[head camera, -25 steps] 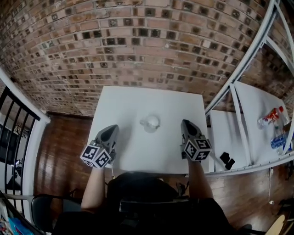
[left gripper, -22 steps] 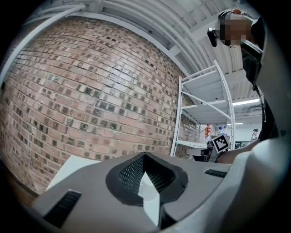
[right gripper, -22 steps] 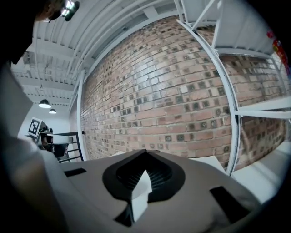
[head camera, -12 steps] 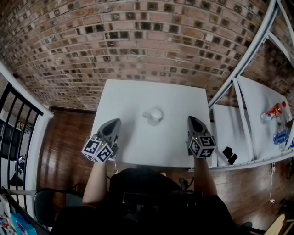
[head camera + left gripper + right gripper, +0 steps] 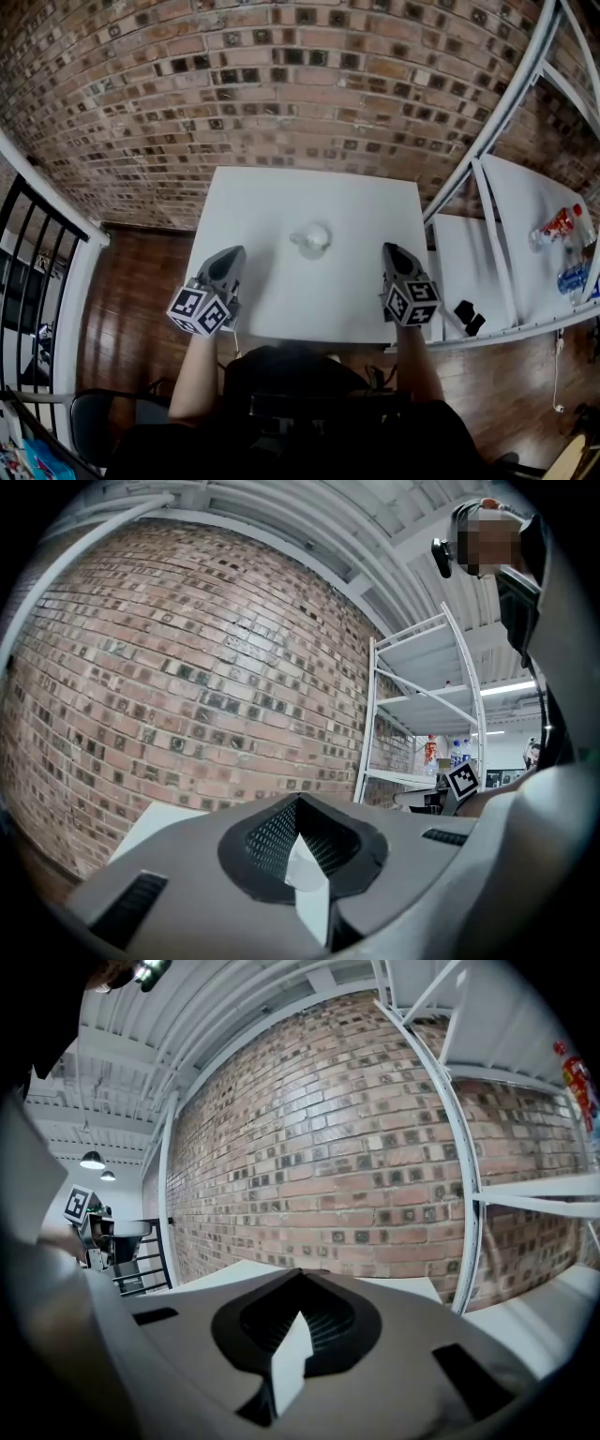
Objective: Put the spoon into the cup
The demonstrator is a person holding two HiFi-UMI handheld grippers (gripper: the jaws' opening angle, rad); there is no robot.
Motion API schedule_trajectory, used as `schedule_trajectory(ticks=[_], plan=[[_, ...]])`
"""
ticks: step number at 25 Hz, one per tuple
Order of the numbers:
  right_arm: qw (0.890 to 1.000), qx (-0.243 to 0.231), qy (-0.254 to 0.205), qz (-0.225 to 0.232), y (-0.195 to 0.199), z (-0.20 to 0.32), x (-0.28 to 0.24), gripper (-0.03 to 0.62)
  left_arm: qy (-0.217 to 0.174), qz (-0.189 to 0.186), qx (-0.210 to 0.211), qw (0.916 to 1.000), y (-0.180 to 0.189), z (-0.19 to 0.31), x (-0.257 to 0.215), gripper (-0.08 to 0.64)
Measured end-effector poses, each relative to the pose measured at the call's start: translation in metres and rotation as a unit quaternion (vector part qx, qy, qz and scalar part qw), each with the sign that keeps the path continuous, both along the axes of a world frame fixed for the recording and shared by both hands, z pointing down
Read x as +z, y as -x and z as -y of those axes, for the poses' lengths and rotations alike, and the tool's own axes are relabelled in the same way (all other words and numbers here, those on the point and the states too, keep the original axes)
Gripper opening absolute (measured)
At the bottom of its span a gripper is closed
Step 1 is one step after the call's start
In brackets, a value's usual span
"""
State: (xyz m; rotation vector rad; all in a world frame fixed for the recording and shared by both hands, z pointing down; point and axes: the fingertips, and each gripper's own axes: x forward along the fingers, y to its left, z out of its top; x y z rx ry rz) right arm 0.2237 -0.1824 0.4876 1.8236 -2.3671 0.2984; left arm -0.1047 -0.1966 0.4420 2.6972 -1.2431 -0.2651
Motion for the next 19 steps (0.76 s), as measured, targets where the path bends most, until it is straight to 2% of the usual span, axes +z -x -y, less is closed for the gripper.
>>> schedule_trajectory(ticks=[7, 14, 19], plan=[[1.000, -0.007, 0.010, -0.002, 0.004, 0.002, 0.008, 0.002, 0.002, 0.002, -0.003, 1.0000, 0.003, -0.001, 0.001, 0.003], [1.000, -0.012, 0.009, 0.014, 0.013, 0.002, 0.011, 0.002, -0.001, 0.002, -0.012, 0.9999, 0.011, -0.001, 0.000, 0.003], [1.000, -0.016, 0.004, 0.005, 0.015, 0.009, 0.010, 0.001, -0.011, 0.003, -0.015, 0.9998, 0.016, 0.009, -0.010, 0.003]])
